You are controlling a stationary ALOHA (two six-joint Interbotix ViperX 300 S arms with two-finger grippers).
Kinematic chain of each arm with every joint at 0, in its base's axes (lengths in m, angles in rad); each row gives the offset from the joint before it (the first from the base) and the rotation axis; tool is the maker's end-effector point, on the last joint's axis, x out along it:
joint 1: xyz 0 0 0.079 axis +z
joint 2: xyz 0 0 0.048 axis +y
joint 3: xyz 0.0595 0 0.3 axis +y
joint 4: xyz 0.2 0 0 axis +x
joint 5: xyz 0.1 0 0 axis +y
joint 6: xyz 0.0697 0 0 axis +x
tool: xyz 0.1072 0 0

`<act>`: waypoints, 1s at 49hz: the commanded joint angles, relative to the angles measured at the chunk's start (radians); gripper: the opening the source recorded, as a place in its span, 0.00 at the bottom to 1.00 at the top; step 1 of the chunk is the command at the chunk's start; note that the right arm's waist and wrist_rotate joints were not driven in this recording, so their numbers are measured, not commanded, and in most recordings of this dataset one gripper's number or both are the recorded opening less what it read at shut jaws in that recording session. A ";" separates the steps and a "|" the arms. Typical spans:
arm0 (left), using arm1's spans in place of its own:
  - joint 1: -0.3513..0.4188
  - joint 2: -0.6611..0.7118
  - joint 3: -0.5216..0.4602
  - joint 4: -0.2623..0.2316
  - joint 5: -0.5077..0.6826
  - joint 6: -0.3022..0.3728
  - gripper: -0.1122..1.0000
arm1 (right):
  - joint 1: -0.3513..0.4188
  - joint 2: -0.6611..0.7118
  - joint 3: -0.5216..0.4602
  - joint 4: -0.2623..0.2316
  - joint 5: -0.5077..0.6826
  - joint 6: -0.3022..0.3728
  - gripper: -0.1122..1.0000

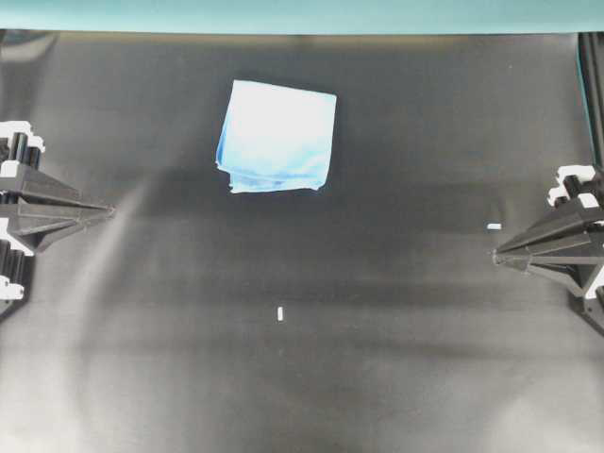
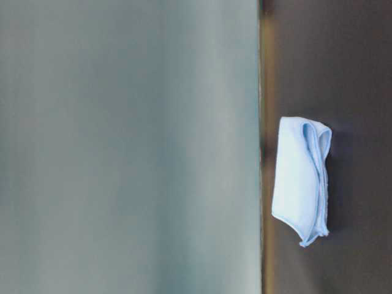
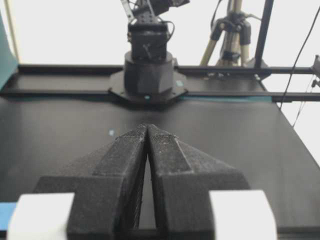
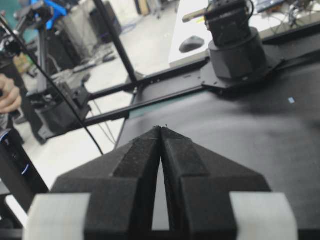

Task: Push a blue cloth with the left arm to wipe the desk.
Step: 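Move the left gripper up and right toward the blue cloth, then lower the left gripper onto the blue cloth's top surface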

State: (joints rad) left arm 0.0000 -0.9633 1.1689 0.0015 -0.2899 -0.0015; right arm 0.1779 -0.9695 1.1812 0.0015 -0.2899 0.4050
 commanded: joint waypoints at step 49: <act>0.419 1.054 -0.640 0.043 0.219 0.006 0.90 | 0.000 0.008 -0.020 0.002 0.242 -0.002 0.10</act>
State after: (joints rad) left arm 0.3896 0.0307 0.5998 0.0414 -0.1120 0.0061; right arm 0.1779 -0.9664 1.1781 0.0015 -0.0414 0.4034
